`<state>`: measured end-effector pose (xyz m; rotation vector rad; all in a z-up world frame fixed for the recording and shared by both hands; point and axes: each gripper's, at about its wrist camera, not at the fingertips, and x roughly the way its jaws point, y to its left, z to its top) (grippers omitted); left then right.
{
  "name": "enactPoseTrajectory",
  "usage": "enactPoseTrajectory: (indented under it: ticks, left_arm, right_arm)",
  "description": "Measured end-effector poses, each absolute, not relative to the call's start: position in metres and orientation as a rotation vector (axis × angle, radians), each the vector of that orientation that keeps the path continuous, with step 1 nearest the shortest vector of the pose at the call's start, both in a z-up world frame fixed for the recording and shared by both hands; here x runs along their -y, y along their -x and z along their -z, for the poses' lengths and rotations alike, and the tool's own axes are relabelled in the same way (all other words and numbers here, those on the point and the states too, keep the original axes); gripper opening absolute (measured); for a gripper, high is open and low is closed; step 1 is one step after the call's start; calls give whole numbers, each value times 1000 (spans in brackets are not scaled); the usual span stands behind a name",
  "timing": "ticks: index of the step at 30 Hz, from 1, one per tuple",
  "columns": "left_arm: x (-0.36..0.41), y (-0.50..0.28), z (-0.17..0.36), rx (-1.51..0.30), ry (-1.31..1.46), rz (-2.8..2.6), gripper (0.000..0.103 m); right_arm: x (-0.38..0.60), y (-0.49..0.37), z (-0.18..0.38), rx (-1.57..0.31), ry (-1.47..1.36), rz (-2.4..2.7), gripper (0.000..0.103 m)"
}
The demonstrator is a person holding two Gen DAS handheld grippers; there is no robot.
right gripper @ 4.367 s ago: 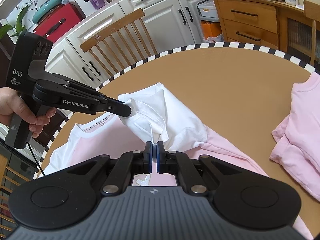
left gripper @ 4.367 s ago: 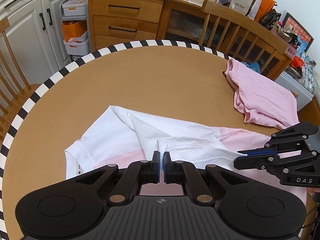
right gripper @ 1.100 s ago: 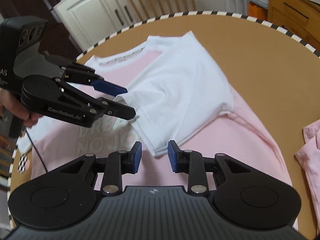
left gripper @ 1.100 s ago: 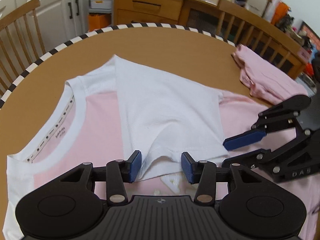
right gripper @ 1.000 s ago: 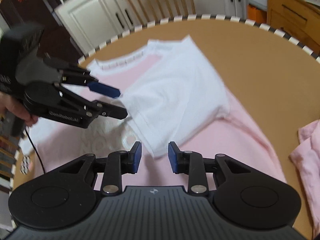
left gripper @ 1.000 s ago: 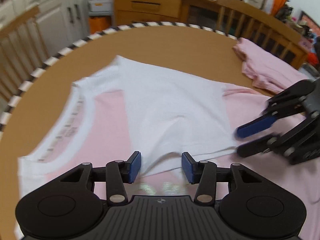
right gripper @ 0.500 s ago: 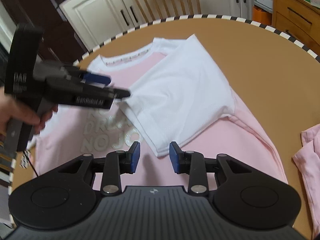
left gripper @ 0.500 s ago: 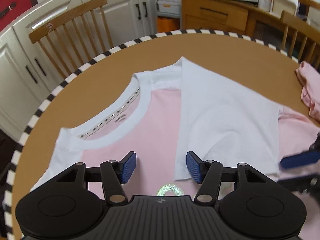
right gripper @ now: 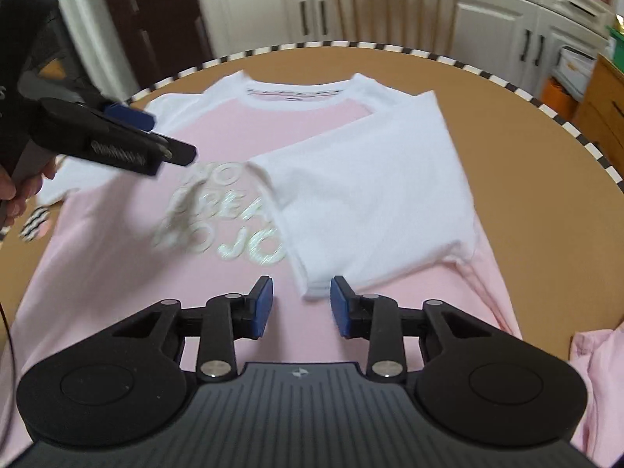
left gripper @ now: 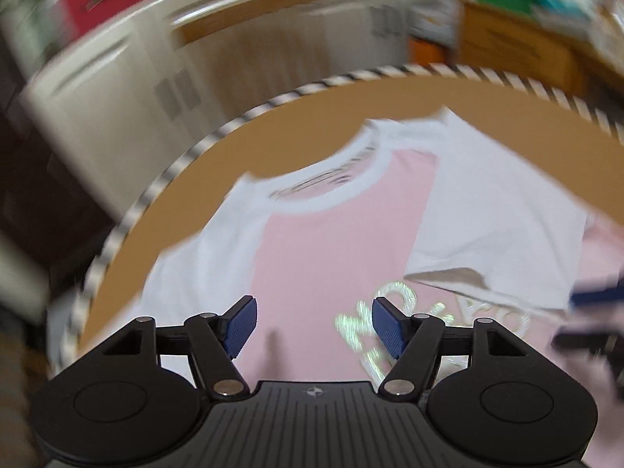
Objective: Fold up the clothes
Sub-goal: 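Carry both open grippers around the table to the other white sleeve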
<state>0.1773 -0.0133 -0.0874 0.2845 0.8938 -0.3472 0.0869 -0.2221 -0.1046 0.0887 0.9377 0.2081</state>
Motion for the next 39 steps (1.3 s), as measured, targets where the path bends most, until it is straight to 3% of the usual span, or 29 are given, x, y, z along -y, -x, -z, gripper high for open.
enactPoseTrajectory:
  ticks: [1,3,10,16,19,25,30,34,39]
  left_arm:
    - [1,-166,81,-900,-201,291,79]
    - [-25,-140,71,-895,-46,169,83]
    - [-113,-55,62,-797,352,-311,84]
    - [-193,-8,94,-680,985,-555,73]
    - [-209,-8,115,-613,1168,-579,68]
    - [-228,-31,128,-484,1389,-546,62]
    - [-244,-49,130,-554,1517,-492,56]
    - [-253,-48,125,-532,1480,-517,47]
    - [-236,-43,128,-520,1438,-492,43]
  right_arm:
    - [225,-83,100,-927,-98,-229,37]
    - [232,-80,88,-908,-102,-268,39]
    - [227,-96,53,-901,-44,-426,40]
    - [187,-115,40,-923,33,-525,41]
    - [171,-118,39,-938,58,-540,43]
    - [139,-125,37,-968,109,-568,46]
    - [117,-131,34,-985,136,-585,51]
    - [117,-130,32,-989,126,-581,51]
    - [122,-128,36,-1014,145,-569,54]
